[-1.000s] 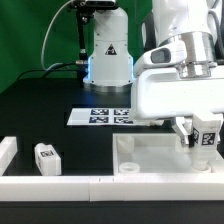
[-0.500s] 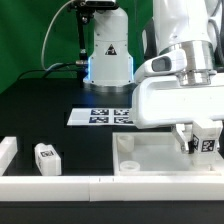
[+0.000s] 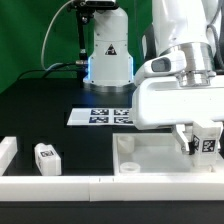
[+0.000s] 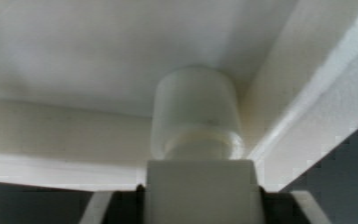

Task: Assemble one leg

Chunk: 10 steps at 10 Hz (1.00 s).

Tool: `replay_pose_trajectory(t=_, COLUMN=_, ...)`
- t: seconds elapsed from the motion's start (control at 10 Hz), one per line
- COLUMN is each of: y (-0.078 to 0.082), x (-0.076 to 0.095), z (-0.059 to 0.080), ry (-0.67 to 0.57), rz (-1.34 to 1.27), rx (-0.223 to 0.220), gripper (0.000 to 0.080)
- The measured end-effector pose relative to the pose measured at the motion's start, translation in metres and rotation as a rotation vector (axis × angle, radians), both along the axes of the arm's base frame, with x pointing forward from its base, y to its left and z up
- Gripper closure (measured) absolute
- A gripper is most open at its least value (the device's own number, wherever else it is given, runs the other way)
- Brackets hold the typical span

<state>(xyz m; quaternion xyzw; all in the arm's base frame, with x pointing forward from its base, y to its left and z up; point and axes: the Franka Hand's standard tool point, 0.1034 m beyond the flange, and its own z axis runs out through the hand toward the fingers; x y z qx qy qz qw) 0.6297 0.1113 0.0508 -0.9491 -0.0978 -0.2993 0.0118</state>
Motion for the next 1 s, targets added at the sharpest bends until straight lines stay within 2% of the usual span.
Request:
replay_pose_trajectory(t=0.2, y=0.000, x=-0.001, z=-0.002, ry=0.020, rz=0.001, rx=0.000, gripper=0.0515)
replay_pose_trajectory(t=0.4, y=0.000, x=-0.001, z=-0.002, ry=0.023, rz=0.001, rx=0.000, gripper=0.0230)
replay_pose_trajectory(t=0.5, y=0.000, x=0.000, z=0.004, ry=0.055, rz=0.003, rx=0.004, gripper=0.0230)
replay_pose_trajectory(t=0.6, y=0.001, x=0.004, z=0.022, ry=0.071, rz=0.005, rx=0.011, gripper=0.0165)
replay_pose_trajectory(t=0.7, y=0.001, x=0.006, z=0.034, ry=0.079, rz=0.008, rx=0.013, gripper=0.0165)
replay_pose_trajectory(t=0.8, y=-0.004, x=0.009, z=0.039, ry=0.099, rz=0.008, rx=0.011, gripper=0.0152)
replay_pose_trajectory(t=1.0, y=-0.016, x=0.018, z=0.040, ry=0.137, rz=0.005, rx=0.007, gripper=0.0150)
